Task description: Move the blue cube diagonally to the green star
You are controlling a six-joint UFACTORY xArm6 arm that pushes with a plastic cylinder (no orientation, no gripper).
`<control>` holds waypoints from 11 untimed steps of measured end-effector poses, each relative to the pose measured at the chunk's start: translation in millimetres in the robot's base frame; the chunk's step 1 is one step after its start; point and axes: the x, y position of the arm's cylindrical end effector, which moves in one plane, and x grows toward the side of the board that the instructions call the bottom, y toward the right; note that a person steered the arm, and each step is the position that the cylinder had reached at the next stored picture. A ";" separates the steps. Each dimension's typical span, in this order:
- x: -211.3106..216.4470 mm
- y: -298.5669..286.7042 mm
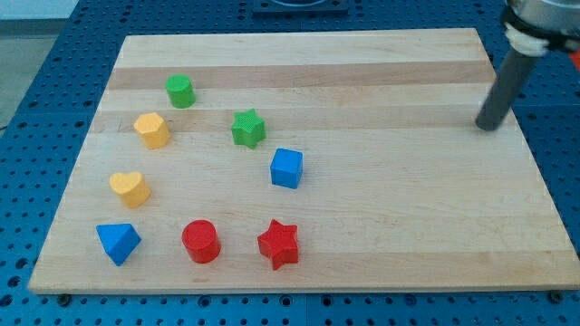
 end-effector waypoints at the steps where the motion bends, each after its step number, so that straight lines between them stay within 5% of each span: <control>1: 20.6 -95.1; 3: 96.9 -260.4; 4: 128.6 -267.3; 6: 33.7 -229.1; 7: -3.2 -278.8; 9: 18.9 -357.5; 11: 11.1 -339.3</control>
